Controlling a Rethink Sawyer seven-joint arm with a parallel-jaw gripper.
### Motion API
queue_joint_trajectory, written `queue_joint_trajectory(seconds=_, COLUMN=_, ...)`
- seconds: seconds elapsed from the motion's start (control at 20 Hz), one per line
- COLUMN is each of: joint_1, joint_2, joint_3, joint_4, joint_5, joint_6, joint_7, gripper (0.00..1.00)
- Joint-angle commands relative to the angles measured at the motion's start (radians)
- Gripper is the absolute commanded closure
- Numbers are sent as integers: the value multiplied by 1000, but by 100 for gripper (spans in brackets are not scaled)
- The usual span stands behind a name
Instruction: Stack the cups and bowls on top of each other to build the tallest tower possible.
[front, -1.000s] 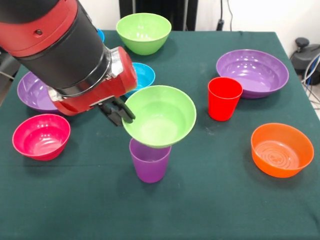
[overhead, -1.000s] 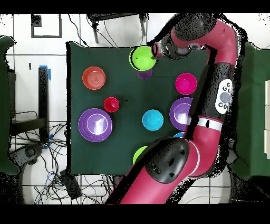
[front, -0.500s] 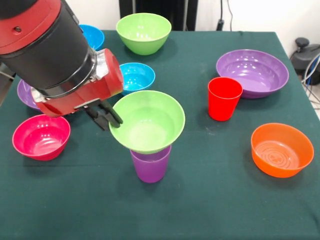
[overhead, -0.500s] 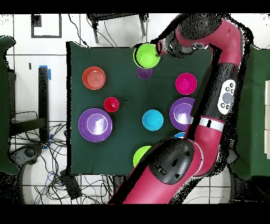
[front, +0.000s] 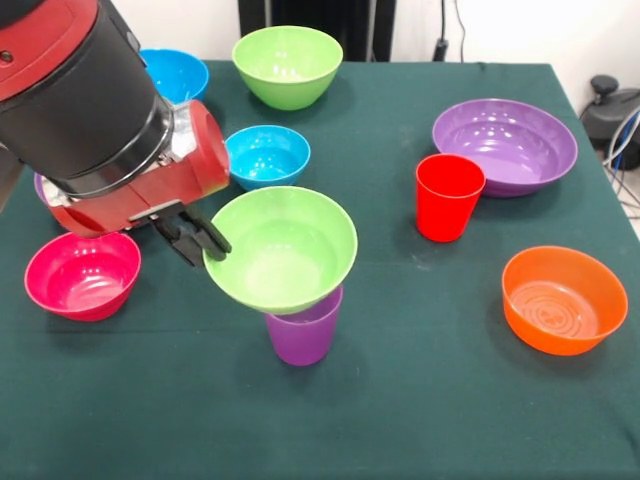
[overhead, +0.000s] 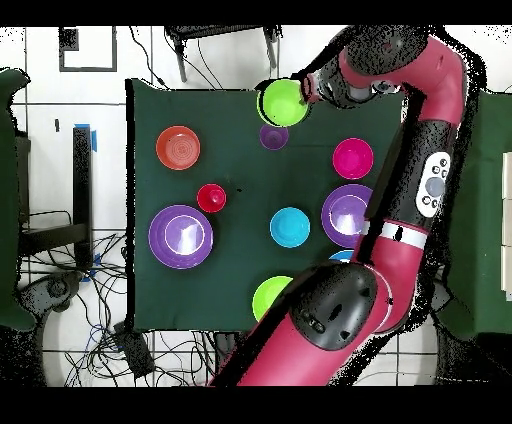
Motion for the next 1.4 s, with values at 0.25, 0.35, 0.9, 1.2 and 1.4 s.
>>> queue_joint_trajectory(seconds=0.25, joint_1=-26, joint_2=-7, joint_3=12, joint_4=95, joint_5=-34, joint_6=-13, joint_7=-367, gripper=100)
queue_joint_trajectory(seconds=0.35, joint_1=-31, joint_2=-12, joint_3=0, joint_4=120, joint_5=-18, joint_6=-37, joint_7=-356, gripper=100)
queue_joint_trajectory(seconds=0.9, joint_1=-66, joint_2=-55, joint_3=-45, joint_4=296, joint_5=52, joint_6=-181, joint_7=-284, gripper=100)
queue_joint_trajectory(seconds=1.2, joint_1=-88, joint_2=-82, joint_3=-52, joint_4=389, joint_5=69, joint_6=-242, joint_7=-245, gripper=100)
queue_joint_trajectory(seconds=1.4, joint_1=-89, joint_2=-85, joint_3=-47, joint_4=414, joint_5=70, joint_6=-269, joint_7=-223, gripper=100)
